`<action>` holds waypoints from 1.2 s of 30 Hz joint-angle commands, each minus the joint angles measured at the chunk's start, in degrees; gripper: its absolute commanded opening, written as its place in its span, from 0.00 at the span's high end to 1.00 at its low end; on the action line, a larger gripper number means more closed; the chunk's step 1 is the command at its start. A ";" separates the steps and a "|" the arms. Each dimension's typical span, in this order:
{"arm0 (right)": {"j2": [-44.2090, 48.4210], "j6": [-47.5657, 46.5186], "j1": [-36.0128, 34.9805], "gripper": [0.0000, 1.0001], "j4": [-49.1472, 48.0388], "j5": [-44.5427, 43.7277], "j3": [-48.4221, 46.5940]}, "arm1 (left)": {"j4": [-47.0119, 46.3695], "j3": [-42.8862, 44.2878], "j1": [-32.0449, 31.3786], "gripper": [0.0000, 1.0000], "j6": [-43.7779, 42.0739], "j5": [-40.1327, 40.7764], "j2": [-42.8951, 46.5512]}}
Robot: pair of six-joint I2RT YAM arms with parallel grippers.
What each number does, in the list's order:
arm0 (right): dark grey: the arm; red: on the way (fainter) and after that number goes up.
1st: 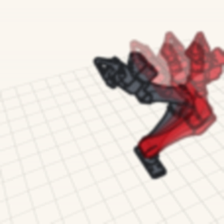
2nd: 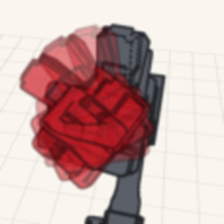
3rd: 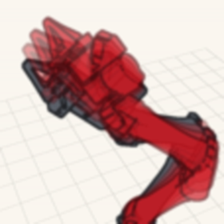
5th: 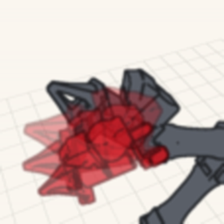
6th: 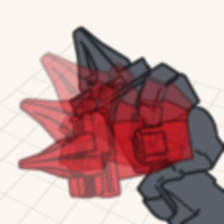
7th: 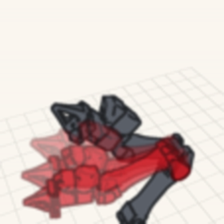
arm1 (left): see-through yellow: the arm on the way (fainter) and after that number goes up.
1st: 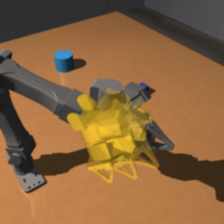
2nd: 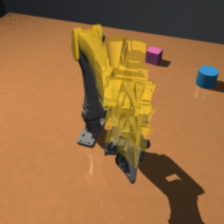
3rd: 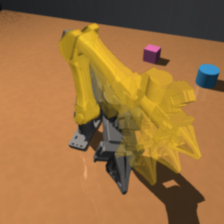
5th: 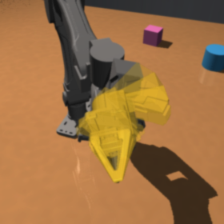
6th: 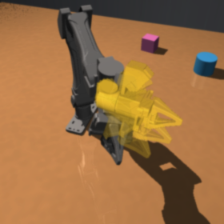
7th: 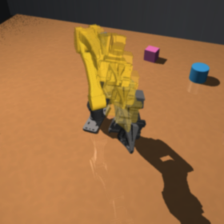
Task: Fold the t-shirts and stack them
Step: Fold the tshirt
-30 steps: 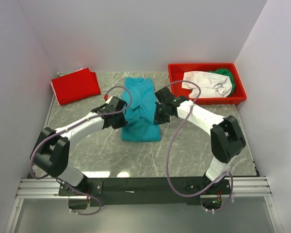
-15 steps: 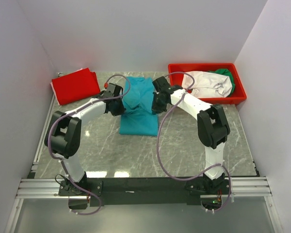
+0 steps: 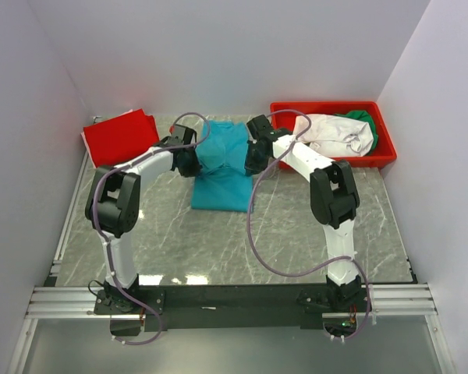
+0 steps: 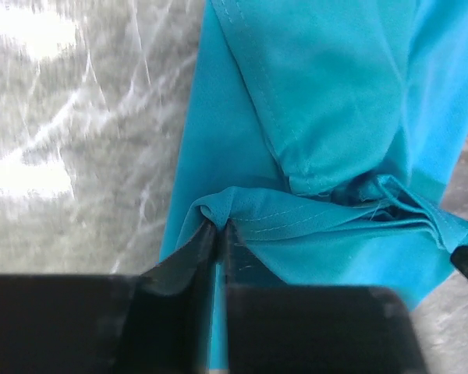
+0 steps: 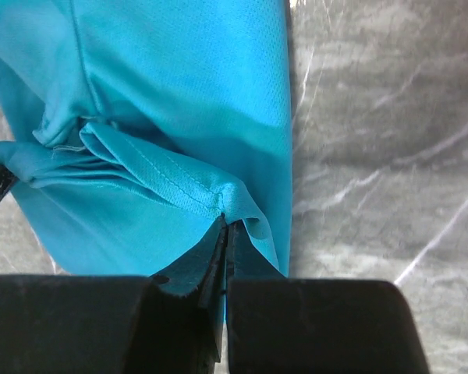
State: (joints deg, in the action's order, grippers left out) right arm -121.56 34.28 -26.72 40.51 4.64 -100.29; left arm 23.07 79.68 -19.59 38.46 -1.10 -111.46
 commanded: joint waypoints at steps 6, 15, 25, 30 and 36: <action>-1.58 -1.23 2.37 0.67 2.55 1.15 -4.74 | 1.80 7.24 1.93 0.18 -0.66 0.75 -2.89; 5.97 -2.64 5.98 0.54 2.55 1.86 -2.37 | 0.23 3.22 3.07 0.10 -3.38 -1.96 4.40; 16.43 -1.76 5.28 0.55 -3.59 7.83 14.85 | -7.24 -18.76 3.07 0.12 -4.01 -6.45 17.41; 18.81 -0.18 2.20 0.56 -6.58 10.12 23.38 | -8.74 -24.48 2.98 0.14 -2.69 -7.51 19.79; 18.46 2.19 -1.31 0.56 -9.92 11.35 27.69 | -9.01 -27.91 2.90 0.16 -2.60 -7.25 20.93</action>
State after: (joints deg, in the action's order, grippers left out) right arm -105.08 34.92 -26.68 34.81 14.63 -72.93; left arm 16.88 52.18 -16.49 35.64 -7.46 -93.25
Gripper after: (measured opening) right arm 0.441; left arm 0.847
